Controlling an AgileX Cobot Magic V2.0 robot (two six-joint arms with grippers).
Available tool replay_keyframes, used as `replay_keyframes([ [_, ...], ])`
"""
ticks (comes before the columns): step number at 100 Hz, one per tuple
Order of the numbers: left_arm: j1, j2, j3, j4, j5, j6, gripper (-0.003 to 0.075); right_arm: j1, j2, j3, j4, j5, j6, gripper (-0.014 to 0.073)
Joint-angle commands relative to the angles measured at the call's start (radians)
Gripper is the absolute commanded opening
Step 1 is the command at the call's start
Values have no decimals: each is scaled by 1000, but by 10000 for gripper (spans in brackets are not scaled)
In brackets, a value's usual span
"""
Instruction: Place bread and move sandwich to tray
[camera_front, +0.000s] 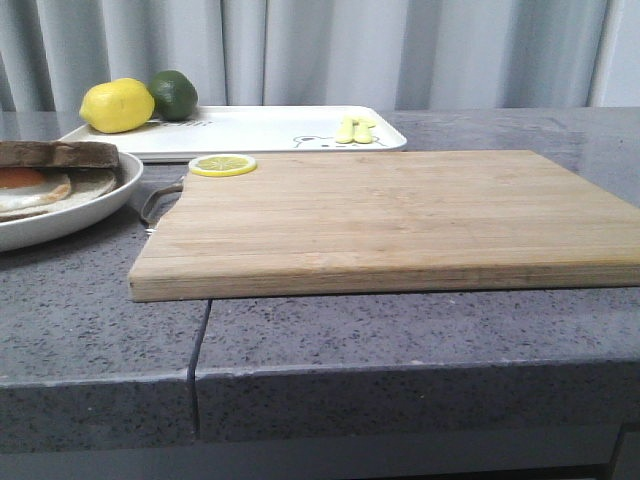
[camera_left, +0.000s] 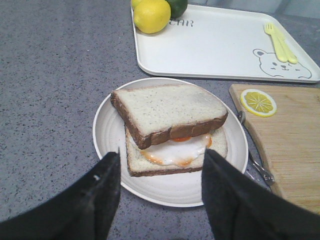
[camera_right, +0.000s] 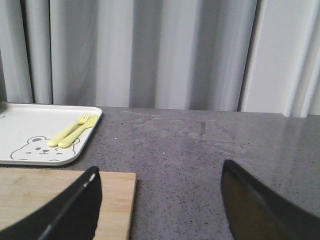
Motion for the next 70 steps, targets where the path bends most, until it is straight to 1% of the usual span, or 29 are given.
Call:
replay_keyframes([
  [1,1,9,-35,-18,-72,3,348,-8,-36,-8,-15,-29,-19,508],
  [21,1,9,-35,-18,-72,3,348,-8,-96,0,-15,-19,-22,508],
  [70,1,9,-35,-18,-72,3,348,-8,-97,0,-15,-18,-22,508],
])
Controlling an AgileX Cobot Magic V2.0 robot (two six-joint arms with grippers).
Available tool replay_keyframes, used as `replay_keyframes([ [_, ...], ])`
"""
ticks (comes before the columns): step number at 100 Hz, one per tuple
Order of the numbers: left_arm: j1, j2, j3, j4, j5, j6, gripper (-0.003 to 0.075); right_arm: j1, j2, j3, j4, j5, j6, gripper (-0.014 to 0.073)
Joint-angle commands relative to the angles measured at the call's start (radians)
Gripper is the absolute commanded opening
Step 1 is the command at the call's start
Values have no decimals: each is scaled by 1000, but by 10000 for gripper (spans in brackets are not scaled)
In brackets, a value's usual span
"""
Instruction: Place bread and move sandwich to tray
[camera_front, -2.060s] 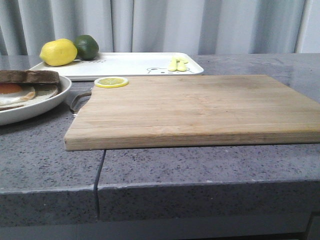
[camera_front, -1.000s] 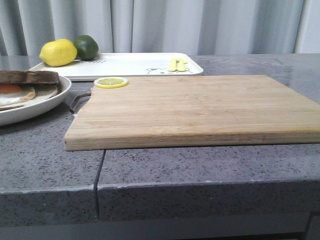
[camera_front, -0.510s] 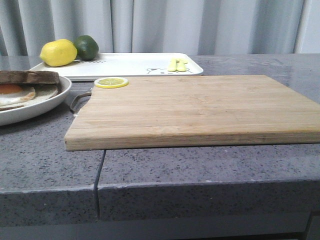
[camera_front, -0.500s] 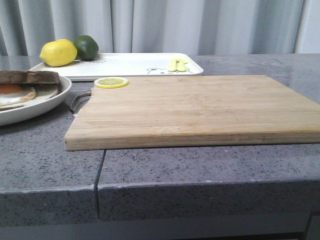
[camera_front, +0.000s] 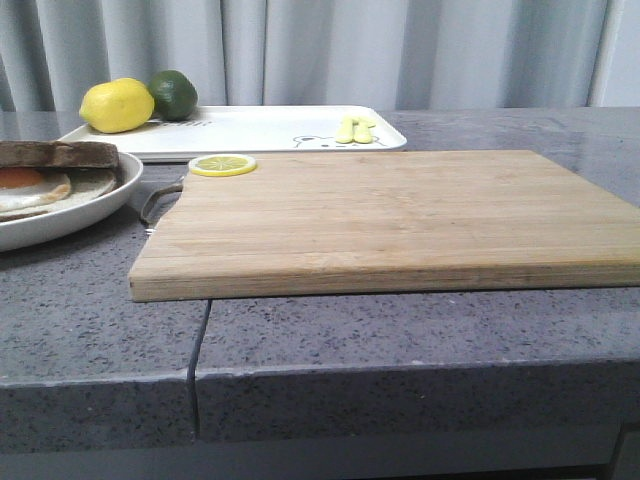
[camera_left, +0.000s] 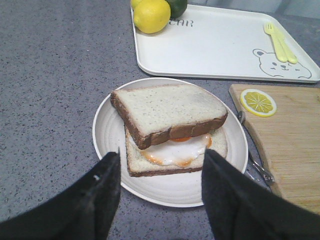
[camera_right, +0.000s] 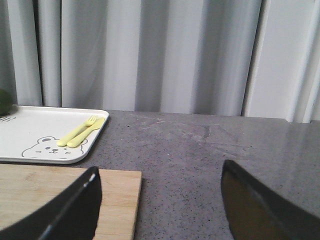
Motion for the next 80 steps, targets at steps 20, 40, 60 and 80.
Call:
replay_keyframes([
  [20,1,9,-35,-18,-72,3,348,-8,-1,-25,-15,-72,-14,508],
  [40,1,9,-35,-18,-74,3,348,-8,-1,-25,-15,-90,-14,508],
  [60,1,9,-35,-18,-74,3,348,-8,-1,-25,-15,-91,-14,508],
  [80,1,9,-37,-18,-90,3,348,-8,-1,-25,-15,-91,-14,508],
])
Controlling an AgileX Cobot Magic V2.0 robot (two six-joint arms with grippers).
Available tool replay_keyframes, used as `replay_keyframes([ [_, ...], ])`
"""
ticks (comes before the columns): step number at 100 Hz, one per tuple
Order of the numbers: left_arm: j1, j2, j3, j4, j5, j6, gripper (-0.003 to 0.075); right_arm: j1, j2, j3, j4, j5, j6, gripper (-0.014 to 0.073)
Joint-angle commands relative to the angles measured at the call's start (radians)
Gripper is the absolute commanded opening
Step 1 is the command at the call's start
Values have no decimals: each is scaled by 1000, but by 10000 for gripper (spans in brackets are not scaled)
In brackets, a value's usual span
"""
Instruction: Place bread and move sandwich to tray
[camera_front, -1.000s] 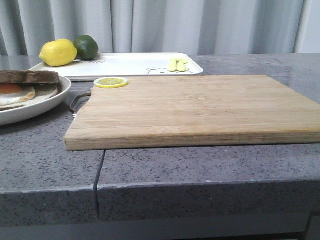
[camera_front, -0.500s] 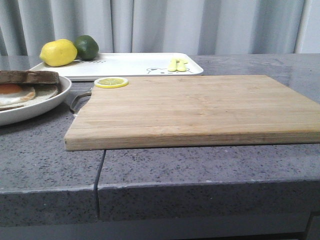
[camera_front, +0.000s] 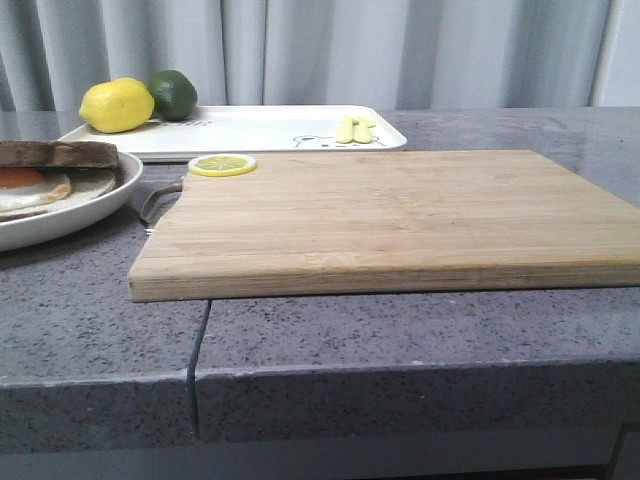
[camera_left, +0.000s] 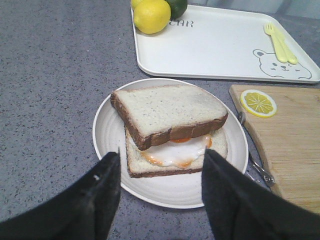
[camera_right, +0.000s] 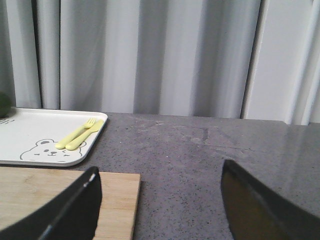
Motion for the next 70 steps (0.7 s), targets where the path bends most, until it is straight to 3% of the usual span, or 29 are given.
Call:
replay_keyframes([
  [1,1,11,-37,-18,-86,3,348,-8,-1,-25,-15,-83,-13,508],
  [26,1,163,-114,-18,-1,-62,348,-8,-1,-25,-14,-83,-13,508],
  [70,18,449,-309,-16,4,-87,348,-8,-1,-25,-14,-94,-13,508],
])
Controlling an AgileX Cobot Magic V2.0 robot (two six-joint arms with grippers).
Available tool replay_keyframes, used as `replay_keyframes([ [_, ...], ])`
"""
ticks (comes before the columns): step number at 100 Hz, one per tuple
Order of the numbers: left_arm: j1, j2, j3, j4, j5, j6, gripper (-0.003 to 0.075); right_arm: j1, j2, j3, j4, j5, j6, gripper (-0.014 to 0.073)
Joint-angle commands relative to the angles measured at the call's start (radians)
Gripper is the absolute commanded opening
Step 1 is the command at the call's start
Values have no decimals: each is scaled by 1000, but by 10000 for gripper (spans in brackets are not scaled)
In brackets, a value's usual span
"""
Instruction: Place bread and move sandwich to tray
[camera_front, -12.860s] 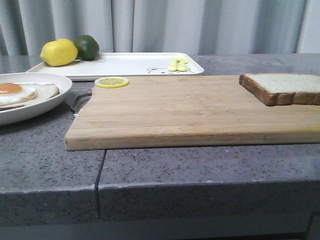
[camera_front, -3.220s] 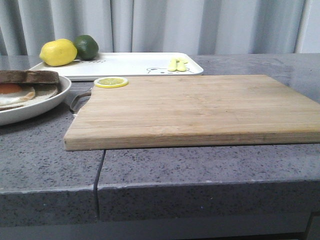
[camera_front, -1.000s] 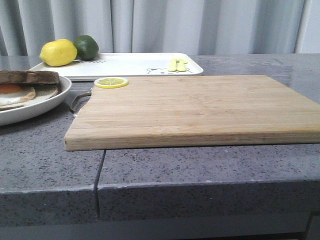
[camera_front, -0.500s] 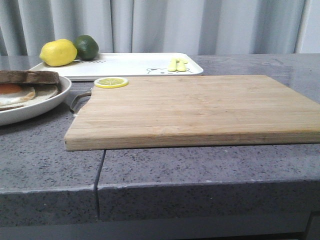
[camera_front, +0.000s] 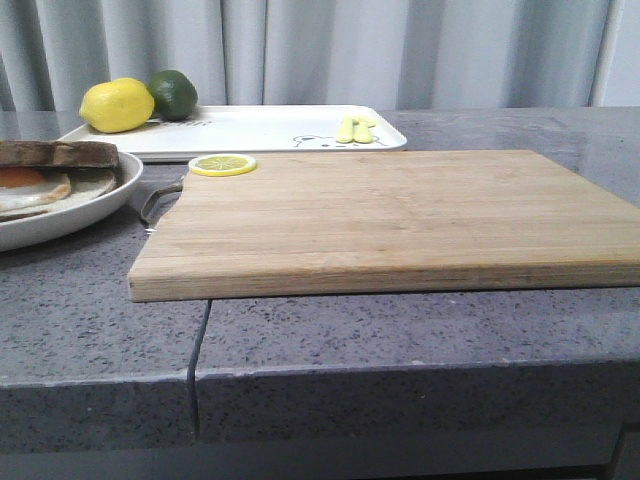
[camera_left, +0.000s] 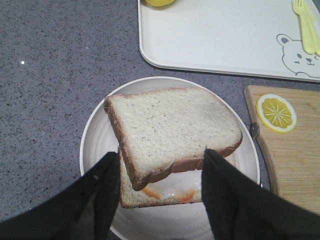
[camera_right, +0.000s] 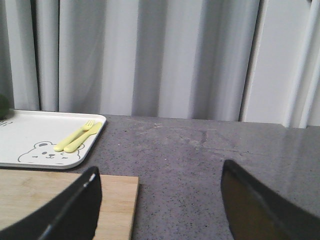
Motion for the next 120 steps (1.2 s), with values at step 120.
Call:
replay_keyframes([
  [120,147,290,-46,-16,26,-24,348,-8,-1,-25,-13,-86,-7,508],
])
